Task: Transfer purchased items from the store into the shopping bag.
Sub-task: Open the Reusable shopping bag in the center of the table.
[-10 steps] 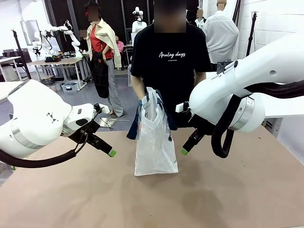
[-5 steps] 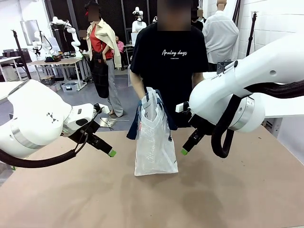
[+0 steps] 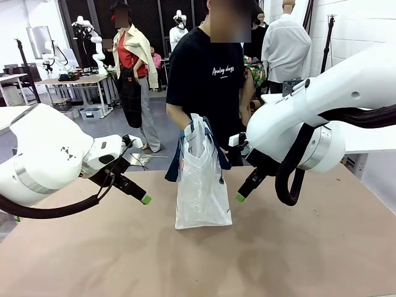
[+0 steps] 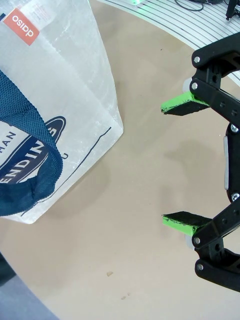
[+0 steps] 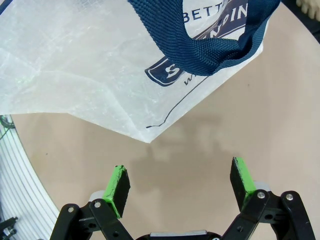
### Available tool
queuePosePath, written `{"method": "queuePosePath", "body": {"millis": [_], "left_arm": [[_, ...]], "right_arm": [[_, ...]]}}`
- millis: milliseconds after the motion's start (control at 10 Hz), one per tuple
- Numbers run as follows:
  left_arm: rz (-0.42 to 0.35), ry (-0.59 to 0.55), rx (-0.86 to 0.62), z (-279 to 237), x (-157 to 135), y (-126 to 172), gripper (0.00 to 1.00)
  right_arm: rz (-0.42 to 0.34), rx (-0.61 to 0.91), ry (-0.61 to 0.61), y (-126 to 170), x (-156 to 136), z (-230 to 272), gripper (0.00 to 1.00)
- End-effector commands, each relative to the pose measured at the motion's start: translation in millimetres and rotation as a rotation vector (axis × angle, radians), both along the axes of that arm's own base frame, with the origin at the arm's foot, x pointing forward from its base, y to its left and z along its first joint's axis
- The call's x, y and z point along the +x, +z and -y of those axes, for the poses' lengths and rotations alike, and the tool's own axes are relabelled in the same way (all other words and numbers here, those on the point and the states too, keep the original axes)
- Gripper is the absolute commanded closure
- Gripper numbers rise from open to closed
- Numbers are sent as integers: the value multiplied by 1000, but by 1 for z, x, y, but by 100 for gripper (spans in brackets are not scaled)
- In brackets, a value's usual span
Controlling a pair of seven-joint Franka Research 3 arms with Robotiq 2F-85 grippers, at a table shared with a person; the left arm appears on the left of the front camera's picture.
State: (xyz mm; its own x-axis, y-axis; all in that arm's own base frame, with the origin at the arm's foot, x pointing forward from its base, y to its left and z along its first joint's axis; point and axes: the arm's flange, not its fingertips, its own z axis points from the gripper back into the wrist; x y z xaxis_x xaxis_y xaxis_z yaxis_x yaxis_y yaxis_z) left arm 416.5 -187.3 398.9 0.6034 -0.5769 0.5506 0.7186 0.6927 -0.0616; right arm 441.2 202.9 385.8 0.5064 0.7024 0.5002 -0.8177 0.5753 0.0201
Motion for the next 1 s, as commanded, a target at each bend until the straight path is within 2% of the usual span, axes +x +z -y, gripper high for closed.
{"method": "queuePosePath", "body": {"millis": [0, 900], "left_arm": [[-5, 2, -15, -2, 1, 0, 0], [-5, 2, -15, -2, 1, 0, 0]], "right_arm": [[-1, 4, -2, -1, 0, 0, 0], [-1, 4, -2, -1, 0, 0, 0]]}}
